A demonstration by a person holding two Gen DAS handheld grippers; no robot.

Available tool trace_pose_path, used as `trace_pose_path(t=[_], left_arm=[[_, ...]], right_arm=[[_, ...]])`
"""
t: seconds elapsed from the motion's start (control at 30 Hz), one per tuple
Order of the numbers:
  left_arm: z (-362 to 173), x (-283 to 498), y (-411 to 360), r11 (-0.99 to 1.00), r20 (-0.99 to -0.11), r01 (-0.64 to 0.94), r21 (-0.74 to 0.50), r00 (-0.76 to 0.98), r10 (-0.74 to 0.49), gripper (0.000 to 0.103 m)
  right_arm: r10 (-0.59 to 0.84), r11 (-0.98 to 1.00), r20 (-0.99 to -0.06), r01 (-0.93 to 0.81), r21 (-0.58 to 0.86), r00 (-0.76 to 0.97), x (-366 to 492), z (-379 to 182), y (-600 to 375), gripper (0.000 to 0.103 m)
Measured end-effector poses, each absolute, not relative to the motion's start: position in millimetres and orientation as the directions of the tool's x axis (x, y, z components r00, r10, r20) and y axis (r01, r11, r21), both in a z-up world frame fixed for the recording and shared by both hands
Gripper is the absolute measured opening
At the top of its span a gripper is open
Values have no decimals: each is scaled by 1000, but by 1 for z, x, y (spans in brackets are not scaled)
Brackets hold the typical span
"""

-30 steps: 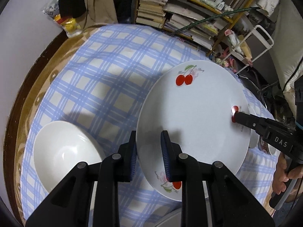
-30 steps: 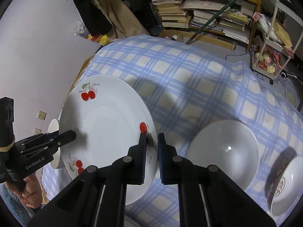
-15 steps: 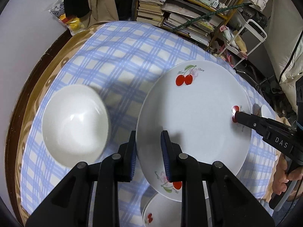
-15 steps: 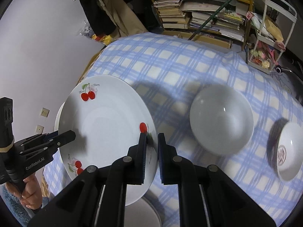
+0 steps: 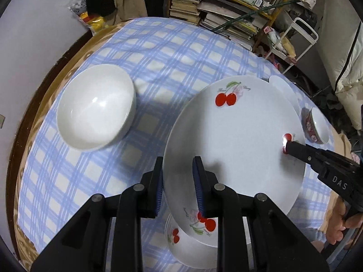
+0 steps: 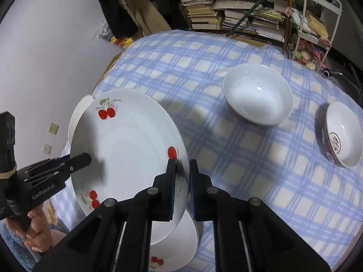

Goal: Organize plates and bowls
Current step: 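Carry the cherry plate across the table with both tools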

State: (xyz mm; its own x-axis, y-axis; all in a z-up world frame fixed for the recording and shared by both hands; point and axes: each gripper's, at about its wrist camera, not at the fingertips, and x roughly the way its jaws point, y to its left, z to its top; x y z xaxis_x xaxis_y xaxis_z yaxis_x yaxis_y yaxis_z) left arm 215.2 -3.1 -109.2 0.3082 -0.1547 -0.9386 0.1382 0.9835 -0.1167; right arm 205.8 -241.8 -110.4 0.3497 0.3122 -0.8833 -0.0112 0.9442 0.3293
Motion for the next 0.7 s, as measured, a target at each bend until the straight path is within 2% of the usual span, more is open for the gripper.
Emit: trace_pose_path(t=[0.1,0.43,0.7], left_arm=[[-116,202,0,982,-940,132,-138,294,-171,23],[-133,155,-5,989,-943,127,-71,314,-108,23],[-153,141,-2,992,-952,110,-65,291,-94,23]], right_arm=[[314,943,-881,-6,333,354,192,-114,-242,13],[333,936,-886,-2,352,323,154,-136,-239,13],[329,938,-895,5,347,301,135,-157,-235,13]])
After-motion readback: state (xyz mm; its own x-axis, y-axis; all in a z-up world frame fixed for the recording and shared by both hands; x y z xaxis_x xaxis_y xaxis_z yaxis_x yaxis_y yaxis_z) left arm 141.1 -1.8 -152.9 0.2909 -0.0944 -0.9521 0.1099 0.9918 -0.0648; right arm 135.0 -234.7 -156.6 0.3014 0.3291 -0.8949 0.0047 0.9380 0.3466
